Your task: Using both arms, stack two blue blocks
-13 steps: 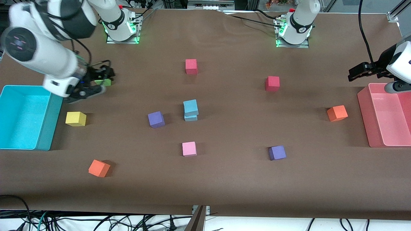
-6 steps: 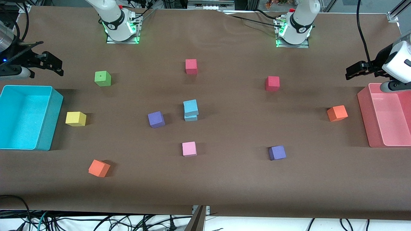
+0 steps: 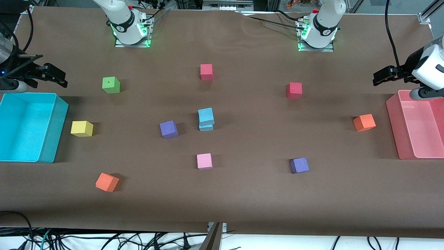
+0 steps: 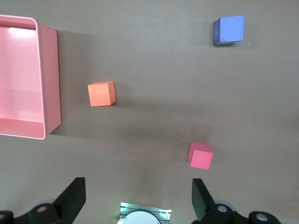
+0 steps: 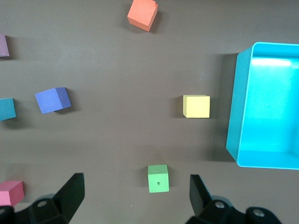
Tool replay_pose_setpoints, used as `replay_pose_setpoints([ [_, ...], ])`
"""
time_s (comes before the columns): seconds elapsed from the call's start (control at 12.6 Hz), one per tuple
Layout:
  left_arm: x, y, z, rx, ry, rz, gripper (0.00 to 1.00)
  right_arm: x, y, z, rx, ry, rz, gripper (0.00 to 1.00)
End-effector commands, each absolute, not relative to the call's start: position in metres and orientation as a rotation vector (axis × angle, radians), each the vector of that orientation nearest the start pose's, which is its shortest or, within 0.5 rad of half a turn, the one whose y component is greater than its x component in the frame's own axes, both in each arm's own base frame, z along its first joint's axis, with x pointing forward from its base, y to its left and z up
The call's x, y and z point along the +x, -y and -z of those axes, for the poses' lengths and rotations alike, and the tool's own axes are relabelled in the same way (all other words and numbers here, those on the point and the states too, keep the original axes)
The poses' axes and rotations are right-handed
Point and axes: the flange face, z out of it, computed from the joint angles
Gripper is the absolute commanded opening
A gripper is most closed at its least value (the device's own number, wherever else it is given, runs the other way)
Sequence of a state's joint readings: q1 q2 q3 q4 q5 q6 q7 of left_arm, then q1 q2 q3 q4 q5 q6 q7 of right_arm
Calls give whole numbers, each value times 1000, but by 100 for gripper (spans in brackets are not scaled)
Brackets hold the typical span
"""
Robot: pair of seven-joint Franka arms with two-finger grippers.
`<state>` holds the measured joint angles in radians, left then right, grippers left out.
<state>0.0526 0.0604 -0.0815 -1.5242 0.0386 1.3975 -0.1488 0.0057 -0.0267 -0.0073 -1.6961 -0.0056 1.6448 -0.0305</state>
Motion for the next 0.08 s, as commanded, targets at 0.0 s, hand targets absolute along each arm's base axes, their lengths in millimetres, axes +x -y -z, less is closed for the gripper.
replay_pose_setpoints([
  [0.0, 549, 9, -600, -3046, 146, -289, 100, 550, 0, -588, -3129, 15, -41, 99],
])
